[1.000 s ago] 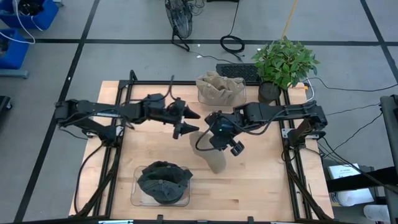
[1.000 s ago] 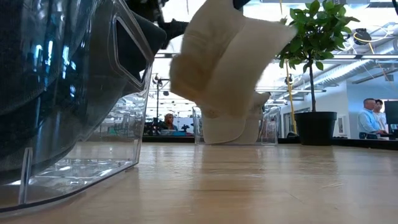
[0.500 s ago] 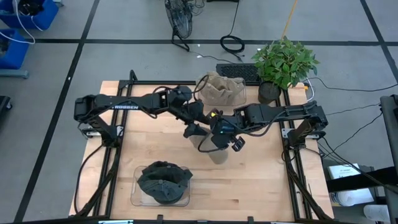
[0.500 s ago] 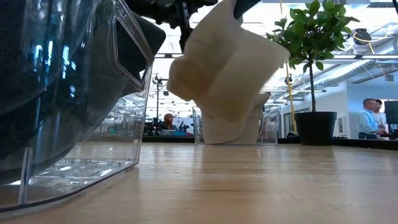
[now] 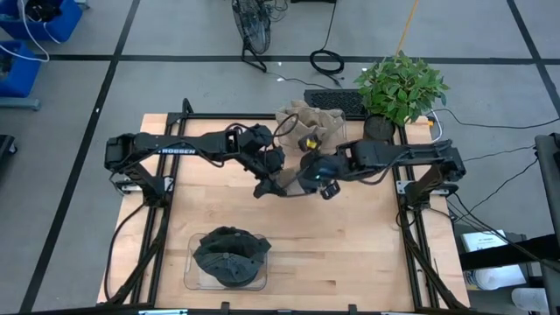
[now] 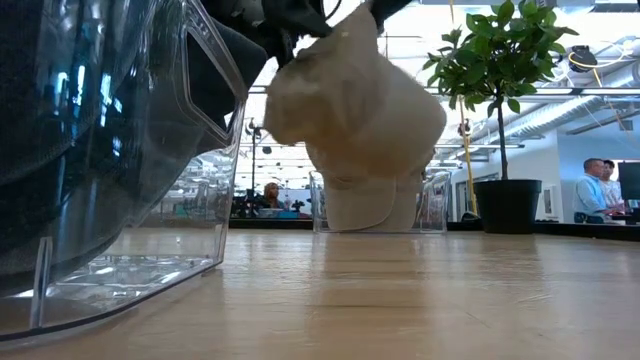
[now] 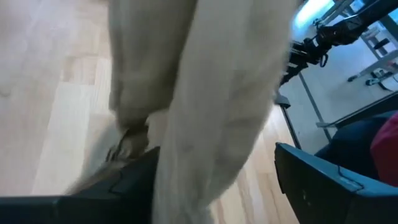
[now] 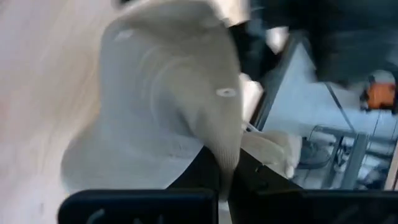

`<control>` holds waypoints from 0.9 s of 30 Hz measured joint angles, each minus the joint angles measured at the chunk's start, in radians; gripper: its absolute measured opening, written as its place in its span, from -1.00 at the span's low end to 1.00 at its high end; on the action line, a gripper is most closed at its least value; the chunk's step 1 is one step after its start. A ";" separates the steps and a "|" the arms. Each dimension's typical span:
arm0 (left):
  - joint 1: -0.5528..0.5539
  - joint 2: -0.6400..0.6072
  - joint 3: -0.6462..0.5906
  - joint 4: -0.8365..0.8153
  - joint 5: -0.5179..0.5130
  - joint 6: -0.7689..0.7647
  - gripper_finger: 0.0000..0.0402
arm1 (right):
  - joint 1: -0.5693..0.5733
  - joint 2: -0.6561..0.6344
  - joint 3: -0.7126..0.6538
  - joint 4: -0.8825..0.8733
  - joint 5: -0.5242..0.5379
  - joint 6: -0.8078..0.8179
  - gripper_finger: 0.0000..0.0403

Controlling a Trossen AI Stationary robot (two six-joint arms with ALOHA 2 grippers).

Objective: Pick & Place hat
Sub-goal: Put the brown cap into the top transparent bin

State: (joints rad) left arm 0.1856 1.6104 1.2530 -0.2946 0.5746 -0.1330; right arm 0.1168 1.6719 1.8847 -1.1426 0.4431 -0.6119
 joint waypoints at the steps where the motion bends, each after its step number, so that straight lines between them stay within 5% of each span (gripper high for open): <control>1: 0.000 0.000 0.000 -0.004 -0.002 0.000 0.43 | -0.005 -0.013 0.000 0.020 0.000 0.033 -1.00; 16: 0.000 -0.015 -0.002 0.015 -0.003 -0.006 0.08 | 0.007 -0.071 -0.068 0.063 0.037 0.691 -1.00; 22: 0.000 -0.057 -0.003 0.056 -0.057 0.025 -0.41 | 0.048 -0.157 -0.268 0.158 0.132 0.845 -1.00; 27: 0.002 -0.093 -0.001 0.080 -0.065 0.061 -0.92 | 0.055 -0.270 -0.500 0.440 0.097 0.920 -0.96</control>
State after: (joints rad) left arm 0.1875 1.5172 1.2523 -0.2145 0.5095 -0.0719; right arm 0.1722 1.4019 1.3848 -0.7029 0.5399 0.3085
